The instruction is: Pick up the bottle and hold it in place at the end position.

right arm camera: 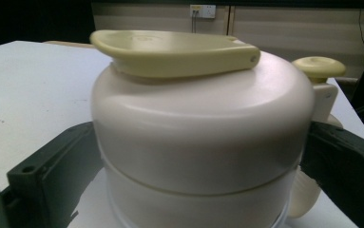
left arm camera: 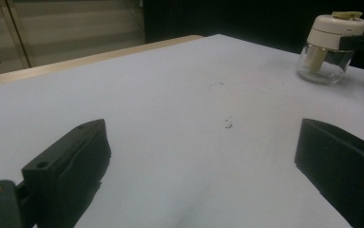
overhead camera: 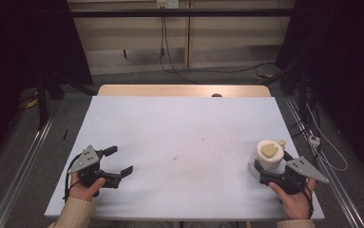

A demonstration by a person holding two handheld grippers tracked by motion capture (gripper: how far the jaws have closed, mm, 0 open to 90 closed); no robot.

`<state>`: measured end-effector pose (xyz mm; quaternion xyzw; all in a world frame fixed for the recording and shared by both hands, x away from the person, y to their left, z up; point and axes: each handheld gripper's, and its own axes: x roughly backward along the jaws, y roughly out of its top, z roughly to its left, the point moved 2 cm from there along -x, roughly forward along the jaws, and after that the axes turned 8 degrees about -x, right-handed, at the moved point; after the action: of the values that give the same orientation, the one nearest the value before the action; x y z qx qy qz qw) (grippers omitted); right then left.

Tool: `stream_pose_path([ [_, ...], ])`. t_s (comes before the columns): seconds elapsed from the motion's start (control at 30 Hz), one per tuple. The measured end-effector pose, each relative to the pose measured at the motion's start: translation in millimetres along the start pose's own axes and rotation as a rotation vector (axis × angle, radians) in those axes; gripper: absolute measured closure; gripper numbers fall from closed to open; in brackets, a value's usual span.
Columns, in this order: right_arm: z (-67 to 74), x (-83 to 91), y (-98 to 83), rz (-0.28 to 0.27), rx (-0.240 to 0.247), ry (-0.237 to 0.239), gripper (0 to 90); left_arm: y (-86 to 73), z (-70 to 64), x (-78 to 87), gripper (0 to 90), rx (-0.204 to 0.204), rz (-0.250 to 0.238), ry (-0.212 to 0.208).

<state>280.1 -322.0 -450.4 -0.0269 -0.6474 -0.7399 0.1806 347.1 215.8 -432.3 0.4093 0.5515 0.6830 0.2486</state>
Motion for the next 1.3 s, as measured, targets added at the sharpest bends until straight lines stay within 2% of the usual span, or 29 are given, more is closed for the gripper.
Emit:
stream_pose_path([
  [0.1, -2.0, -1.8, -2.0, 0.015, -0.012, -0.006, 0.1, 0.0, 0.3, -0.2, 3.9, -0.007, 0.002, 0.001],
  [0.17, -1.0, -2.7, -4.1, 0.028, -0.010, 0.018, 2.9, 0.0, -0.1, -0.1, 3.9, -0.002, 0.000, 0.000],
  [0.2, 0.1, -3.0, -4.3, 0.030, -0.006, 0.020, 0.7, 0.0, -0.1, 0.0, 3.9, -0.003, 0.001, 0.000],
  [0.4, 0.4, -5.3, -5.0, 0.028, -0.008, 0.022, 0.6, -0.3, 0.8, -0.3, 3.9, -0.018, 0.007, 0.002],
  [0.5, -0.5, -5.7, -5.8, 0.026, -0.010, 0.024, 1.8, -0.5, -0.1, -1.1, 4.0, -0.006, 0.006, 0.003],
  [0.9, -1.5, -19.4, -5.2, 0.032, 0.006, 0.029, 3.9, -1.3, 0.4, -1.8, 4.2, -0.010, 0.018, 0.003],
  [1.3, -2.2, -19.8, -3.1, 0.038, 0.002, 0.038, 5.8, -1.0, 0.4, -2.0, 4.4, -0.006, 0.017, 0.004],
])
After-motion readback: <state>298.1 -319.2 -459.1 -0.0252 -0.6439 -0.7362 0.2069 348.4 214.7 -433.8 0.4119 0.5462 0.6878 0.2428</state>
